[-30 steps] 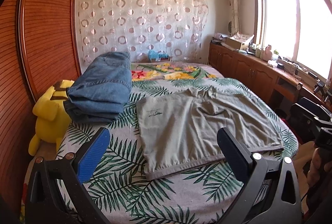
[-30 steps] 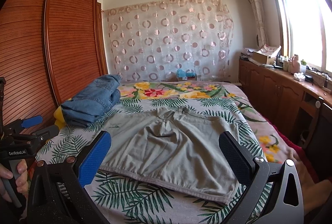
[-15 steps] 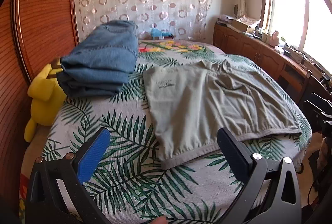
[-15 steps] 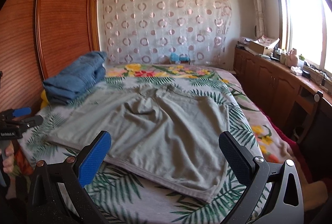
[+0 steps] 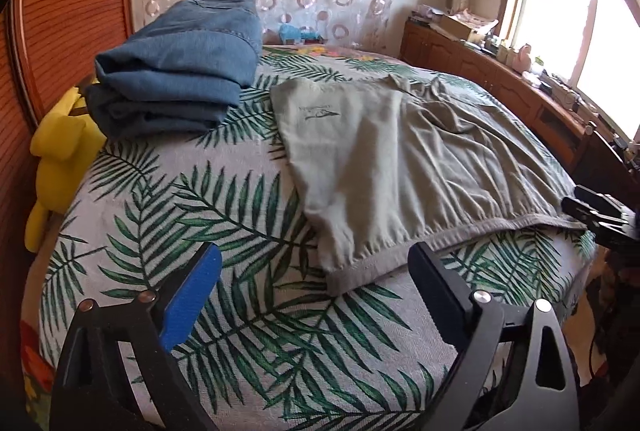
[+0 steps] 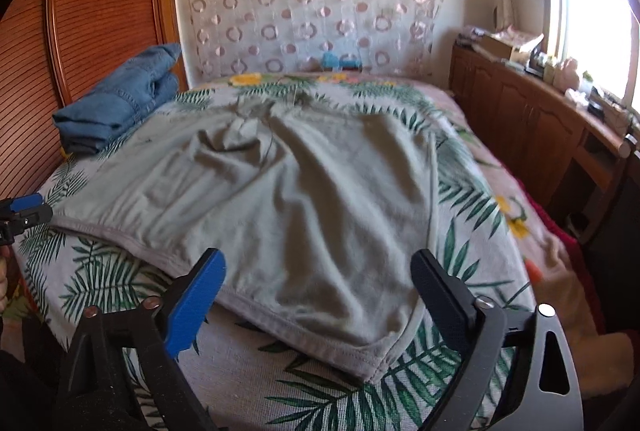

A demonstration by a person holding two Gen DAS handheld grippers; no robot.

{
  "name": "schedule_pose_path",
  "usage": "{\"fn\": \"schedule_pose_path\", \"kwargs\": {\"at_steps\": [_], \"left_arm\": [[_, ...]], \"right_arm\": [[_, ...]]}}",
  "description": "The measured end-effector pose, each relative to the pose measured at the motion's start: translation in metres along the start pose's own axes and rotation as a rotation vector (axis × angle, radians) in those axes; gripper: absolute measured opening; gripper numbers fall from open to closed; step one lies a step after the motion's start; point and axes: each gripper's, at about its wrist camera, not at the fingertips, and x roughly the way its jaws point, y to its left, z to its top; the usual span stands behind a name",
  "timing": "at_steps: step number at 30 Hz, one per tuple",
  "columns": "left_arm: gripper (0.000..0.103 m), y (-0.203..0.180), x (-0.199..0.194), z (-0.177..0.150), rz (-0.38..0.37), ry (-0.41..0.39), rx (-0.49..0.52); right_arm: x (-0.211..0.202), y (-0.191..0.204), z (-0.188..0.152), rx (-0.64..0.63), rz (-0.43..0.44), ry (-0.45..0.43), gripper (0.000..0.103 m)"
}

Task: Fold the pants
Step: 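Lower both tools toward the hem of the grey pants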

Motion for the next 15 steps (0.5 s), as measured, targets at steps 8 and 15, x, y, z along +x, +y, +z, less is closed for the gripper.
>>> {"fn": "schedule_pose_path", "kwargs": {"at_steps": [8,15], "left_arm": [[0.043,-0.003,0.003,-0.008,-0.091,0.041,-0.008],[0.036,-0.003,0.006,-0.007,-0.062,0.062,0.014]], "right_arm": [[-0.013,-0.009,0.004,0.019,-0.004,0.031,0.084],[-0.015,-0.008,0.001,0.008,-0.012,0.020,0.084]]}}
